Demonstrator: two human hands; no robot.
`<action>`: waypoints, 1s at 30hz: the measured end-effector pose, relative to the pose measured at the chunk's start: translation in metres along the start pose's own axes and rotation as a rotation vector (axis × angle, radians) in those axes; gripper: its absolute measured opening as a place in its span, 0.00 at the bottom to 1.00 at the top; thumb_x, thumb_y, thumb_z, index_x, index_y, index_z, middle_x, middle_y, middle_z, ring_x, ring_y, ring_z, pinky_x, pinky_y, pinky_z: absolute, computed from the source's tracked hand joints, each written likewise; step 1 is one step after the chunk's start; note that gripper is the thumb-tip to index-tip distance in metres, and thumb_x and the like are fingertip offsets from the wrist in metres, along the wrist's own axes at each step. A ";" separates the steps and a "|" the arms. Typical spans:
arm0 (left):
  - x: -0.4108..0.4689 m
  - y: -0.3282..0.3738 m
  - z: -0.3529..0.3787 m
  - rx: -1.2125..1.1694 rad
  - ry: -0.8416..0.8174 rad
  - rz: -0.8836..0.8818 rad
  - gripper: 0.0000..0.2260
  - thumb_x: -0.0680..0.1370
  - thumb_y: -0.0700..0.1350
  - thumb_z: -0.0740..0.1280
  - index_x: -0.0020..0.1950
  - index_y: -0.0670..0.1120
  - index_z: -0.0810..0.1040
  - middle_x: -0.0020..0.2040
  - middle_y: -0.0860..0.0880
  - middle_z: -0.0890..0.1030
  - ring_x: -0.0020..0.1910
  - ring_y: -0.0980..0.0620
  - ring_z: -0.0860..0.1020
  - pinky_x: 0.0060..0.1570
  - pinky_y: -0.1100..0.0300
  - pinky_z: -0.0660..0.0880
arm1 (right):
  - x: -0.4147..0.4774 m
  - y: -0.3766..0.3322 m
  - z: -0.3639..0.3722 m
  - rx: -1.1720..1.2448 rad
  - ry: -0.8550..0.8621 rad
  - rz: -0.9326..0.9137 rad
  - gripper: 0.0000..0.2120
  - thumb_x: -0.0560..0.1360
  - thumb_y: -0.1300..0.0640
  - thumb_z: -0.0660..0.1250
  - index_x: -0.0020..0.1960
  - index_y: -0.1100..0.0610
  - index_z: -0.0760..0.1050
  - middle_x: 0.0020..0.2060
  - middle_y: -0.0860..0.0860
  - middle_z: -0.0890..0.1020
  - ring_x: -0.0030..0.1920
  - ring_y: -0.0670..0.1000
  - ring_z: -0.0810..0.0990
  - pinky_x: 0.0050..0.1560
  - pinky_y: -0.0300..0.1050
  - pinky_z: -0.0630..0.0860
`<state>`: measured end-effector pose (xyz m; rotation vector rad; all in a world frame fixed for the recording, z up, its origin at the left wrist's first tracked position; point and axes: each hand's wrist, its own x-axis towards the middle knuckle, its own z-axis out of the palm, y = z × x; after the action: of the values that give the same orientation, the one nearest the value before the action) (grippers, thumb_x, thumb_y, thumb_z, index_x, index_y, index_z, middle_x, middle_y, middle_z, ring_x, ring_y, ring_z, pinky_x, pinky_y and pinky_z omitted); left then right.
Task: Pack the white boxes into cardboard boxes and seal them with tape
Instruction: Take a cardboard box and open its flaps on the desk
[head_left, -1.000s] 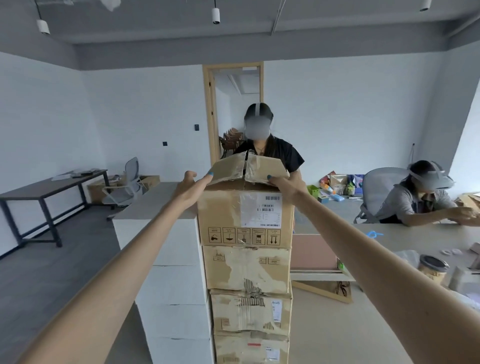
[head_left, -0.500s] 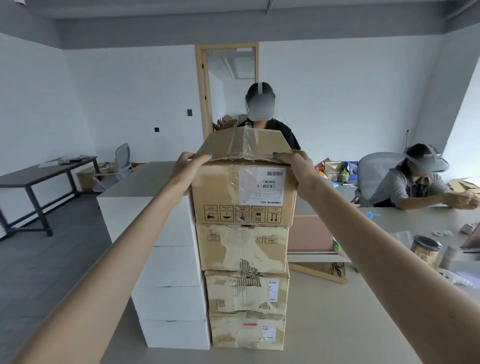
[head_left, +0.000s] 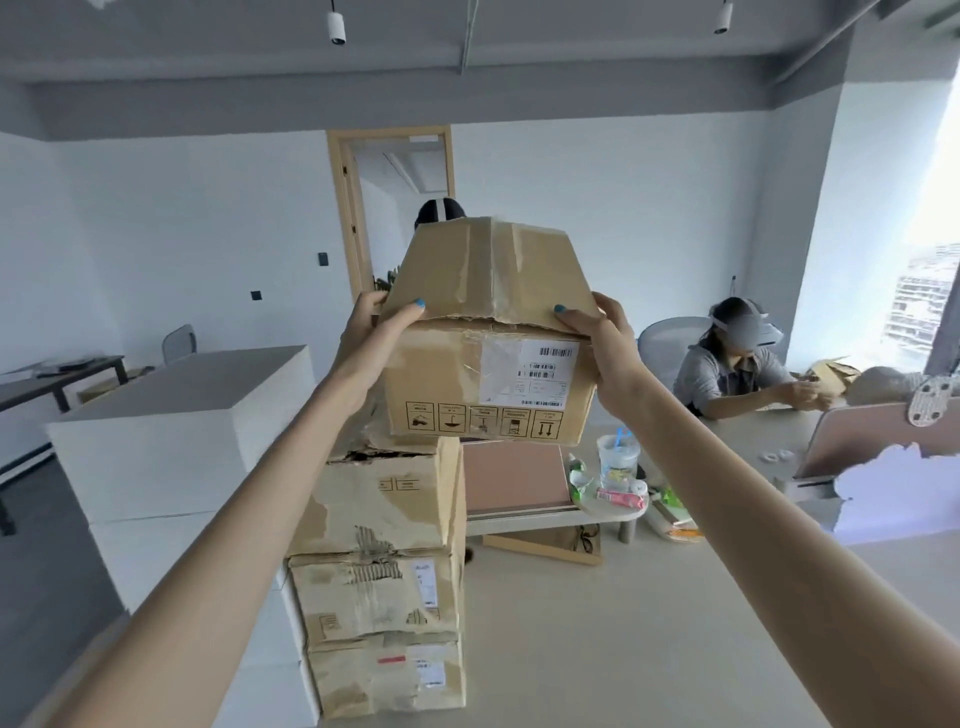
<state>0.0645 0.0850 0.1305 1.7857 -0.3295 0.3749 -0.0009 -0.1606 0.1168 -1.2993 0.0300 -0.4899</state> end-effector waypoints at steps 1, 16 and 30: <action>-0.010 0.005 0.018 -0.012 -0.005 0.005 0.18 0.76 0.58 0.68 0.63 0.53 0.71 0.54 0.56 0.76 0.55 0.57 0.75 0.48 0.57 0.74 | -0.002 -0.003 -0.020 -0.007 -0.002 -0.006 0.31 0.71 0.55 0.73 0.71 0.51 0.66 0.59 0.52 0.80 0.46 0.49 0.82 0.38 0.40 0.76; -0.175 -0.046 0.256 -0.047 -0.119 -0.257 0.21 0.76 0.54 0.71 0.67 0.53 0.70 0.57 0.54 0.78 0.53 0.58 0.78 0.43 0.61 0.73 | -0.060 0.060 -0.296 -0.066 0.018 0.225 0.27 0.75 0.59 0.71 0.69 0.46 0.65 0.55 0.48 0.78 0.43 0.49 0.82 0.37 0.40 0.79; -0.303 -0.169 0.335 -0.011 -0.263 -0.606 0.26 0.77 0.47 0.71 0.71 0.50 0.63 0.58 0.56 0.77 0.55 0.58 0.77 0.47 0.61 0.72 | -0.123 0.199 -0.412 -0.133 -0.052 0.489 0.35 0.68 0.60 0.74 0.70 0.51 0.63 0.56 0.49 0.78 0.48 0.50 0.82 0.40 0.41 0.80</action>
<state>-0.1147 -0.1919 -0.2213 1.8269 0.0382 -0.2913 -0.1655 -0.4563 -0.2146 -1.3777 0.3338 -0.0355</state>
